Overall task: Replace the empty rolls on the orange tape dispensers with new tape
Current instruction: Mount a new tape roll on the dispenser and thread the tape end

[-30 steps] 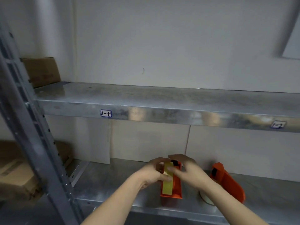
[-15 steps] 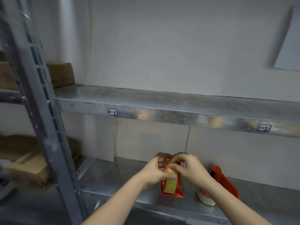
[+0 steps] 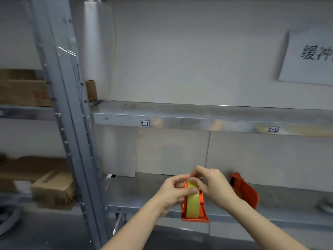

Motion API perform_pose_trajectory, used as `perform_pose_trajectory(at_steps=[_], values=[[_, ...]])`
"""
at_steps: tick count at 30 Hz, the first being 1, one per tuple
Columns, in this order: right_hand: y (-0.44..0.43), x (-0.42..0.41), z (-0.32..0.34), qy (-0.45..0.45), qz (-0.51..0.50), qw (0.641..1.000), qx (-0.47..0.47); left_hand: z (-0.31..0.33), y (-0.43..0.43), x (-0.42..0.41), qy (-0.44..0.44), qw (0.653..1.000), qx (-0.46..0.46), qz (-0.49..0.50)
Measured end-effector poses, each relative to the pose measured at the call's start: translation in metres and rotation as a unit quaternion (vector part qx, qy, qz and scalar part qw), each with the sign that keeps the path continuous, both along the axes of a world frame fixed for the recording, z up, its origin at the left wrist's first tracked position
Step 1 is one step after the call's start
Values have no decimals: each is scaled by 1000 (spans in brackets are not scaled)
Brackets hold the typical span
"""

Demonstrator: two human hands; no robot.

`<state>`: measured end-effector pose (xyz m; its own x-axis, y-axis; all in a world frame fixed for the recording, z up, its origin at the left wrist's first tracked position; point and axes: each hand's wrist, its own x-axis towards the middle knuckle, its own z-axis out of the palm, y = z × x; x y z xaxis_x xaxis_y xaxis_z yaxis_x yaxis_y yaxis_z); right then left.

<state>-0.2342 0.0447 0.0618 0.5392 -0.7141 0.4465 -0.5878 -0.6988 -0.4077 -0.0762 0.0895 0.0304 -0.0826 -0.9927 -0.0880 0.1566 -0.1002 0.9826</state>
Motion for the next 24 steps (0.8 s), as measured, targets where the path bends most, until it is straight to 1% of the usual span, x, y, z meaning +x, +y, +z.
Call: perform_pose_trajectory(at_steps=[3, 6, 12, 16, 20, 24], values=[[29, 5, 4, 7, -8, 1000, 16, -1, 23, 6, -46, 999, 1, -6], [54, 7, 5, 21, -18, 999, 41, -7, 44, 10, -63, 998, 15, -4], [81, 0, 5, 24, -26, 990, 138, -17, 69, 2, -74, 997, 20, -20], [90, -20, 12, -1, 7, 978, 208, -17, 77, -14, -95, 995, 14, -10], [95, -51, 16, 28, 48, 972, 226, -16, 87, -41, -109, 994, 6, -12], [109, -86, 20, 68, 40, 974, 212, -18, 100, -79, -96, 995, 13, -8]])
